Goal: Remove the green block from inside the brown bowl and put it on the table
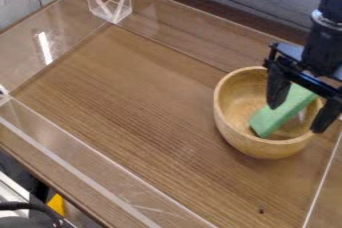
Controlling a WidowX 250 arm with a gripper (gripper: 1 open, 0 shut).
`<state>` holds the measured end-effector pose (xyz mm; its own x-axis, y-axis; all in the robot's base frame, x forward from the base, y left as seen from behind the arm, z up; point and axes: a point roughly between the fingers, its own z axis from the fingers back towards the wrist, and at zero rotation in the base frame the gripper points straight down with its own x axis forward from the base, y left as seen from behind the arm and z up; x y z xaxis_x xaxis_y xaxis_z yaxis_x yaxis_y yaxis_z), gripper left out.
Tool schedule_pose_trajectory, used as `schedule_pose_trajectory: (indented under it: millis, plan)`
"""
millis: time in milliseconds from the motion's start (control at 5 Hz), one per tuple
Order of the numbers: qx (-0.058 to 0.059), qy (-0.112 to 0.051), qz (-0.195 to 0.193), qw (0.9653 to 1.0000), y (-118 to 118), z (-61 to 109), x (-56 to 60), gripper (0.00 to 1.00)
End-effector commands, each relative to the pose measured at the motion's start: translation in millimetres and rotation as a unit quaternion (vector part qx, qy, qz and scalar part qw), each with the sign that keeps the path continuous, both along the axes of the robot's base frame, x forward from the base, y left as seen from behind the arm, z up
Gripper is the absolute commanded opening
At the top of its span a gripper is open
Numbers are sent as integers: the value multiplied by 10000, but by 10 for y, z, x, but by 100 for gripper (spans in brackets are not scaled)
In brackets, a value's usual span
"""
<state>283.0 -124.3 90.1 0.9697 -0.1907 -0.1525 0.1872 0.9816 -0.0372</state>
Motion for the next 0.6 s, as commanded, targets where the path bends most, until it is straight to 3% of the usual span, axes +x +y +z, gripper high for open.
schedule_pose_trajectory:
  millis: [0, 400]
  plan:
    - [-87, -201, 54, 9997, -5, 159, 36, 100]
    - [-80, -173, -68, 9998, 19, 192, -134, 100]
